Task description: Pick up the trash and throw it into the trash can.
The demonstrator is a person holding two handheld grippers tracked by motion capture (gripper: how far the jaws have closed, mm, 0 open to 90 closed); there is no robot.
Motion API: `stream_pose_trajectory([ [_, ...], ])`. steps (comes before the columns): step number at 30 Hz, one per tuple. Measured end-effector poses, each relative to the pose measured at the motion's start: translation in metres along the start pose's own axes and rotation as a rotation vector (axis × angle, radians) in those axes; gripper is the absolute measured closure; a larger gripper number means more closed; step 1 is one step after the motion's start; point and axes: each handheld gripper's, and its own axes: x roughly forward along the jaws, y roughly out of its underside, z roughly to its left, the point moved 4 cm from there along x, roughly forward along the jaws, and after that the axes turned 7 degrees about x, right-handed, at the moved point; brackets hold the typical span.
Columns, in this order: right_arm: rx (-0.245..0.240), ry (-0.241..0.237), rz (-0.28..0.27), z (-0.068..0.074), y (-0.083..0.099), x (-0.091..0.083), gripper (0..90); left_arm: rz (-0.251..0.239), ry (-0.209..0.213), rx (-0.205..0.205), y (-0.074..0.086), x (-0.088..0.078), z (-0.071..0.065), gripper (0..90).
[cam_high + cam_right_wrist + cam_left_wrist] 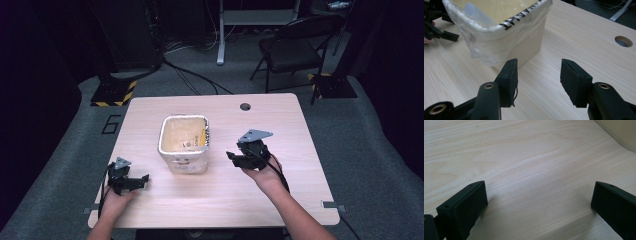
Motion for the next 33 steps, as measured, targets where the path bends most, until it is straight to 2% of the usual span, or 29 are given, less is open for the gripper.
stream_pose_trajectory([
  [6,0.014,0.017,-0.008,-0.011,0.012,-0.004,47.4,0.000,0.000,0.000,0.000,0.000,0.000,0.3],
  [12,0.049,0.033,-0.020,-0.025,0.027,-0.007,47.4,0.000,-0.001,0.001,0.000,0.000,0.000,0.3],
  [33,0.100,0.108,-0.014,-0.056,0.069,-0.008,47.1,0.000,-0.001,0.001,0.000,0.000,0.000,0.3],
])
